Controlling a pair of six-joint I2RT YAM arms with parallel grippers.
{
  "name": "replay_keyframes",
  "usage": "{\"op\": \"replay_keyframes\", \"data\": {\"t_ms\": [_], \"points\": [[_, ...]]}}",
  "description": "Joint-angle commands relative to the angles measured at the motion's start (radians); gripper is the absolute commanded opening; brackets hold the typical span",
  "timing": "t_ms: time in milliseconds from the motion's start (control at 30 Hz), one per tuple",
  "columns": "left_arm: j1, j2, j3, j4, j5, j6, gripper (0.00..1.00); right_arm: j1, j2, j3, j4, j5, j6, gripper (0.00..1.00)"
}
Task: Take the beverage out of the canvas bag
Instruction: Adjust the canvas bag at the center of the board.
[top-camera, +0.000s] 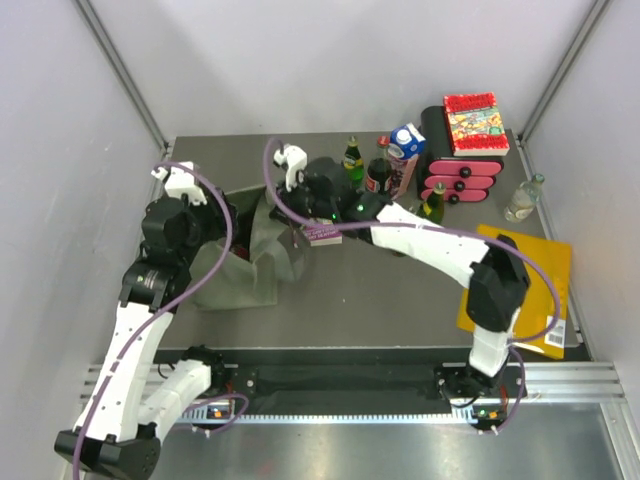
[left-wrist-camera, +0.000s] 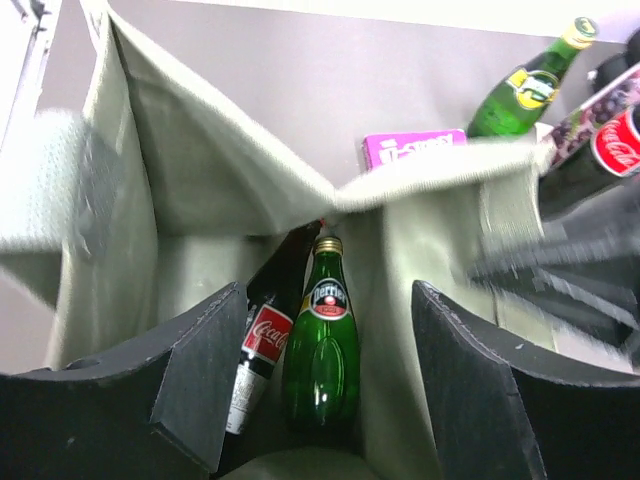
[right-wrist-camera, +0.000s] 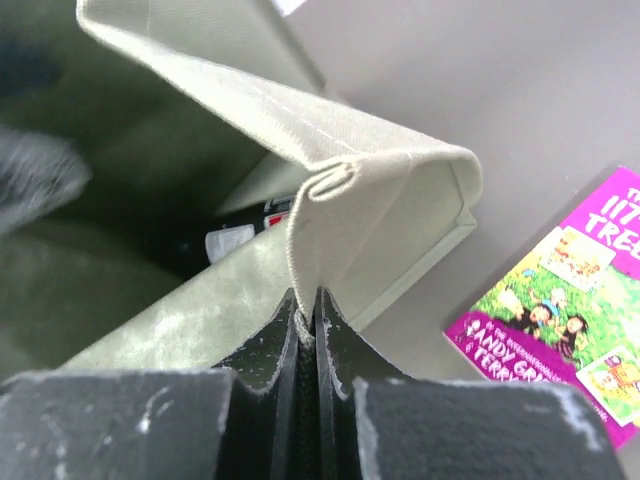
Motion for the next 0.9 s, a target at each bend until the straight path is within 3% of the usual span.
{"op": "replay_keyframes", "data": {"t_ms": [0, 200, 500, 600, 633, 733, 867], "points": [[0.006, -0.049, 0.003, 0.009, 0.047, 0.016, 0.72, 0.076, -0.169, -0.195, 0.202, 0.004, -0.11, 0.0], [0.006, -0.113, -0.037, -0.047, 0.131, -0.075, 0.72, 0.053, -0.192, -0.223, 0.289, 0.034, -0.13, 0.0], [0.006, -0.136, -0.009, -0.228, 0.177, -0.205, 0.72, 0.027, -0.215, -0.274, 0.299, -0.104, -0.17, 0.0], [0.006, -0.084, 0.018, -0.262, 0.188, -0.215, 0.71, -0.002, -0.218, -0.271, 0.263, -0.226, -0.203, 0.16], [0.006, -0.073, 0.029, -0.27, 0.184, -0.219, 0.71, -0.014, -0.221, -0.272, 0.26, -0.257, -0.214, 0.36], [0.006, -0.037, 0.11, -0.279, 0.139, -0.254, 0.72, -0.081, -0.215, -0.246, 0.254, -0.409, -0.272, 0.72], [0.008, 0.025, 0.266, -0.299, 0.09, -0.36, 0.72, -0.198, -0.138, 0.038, 0.085, -0.609, -0.367, 0.94]]}}
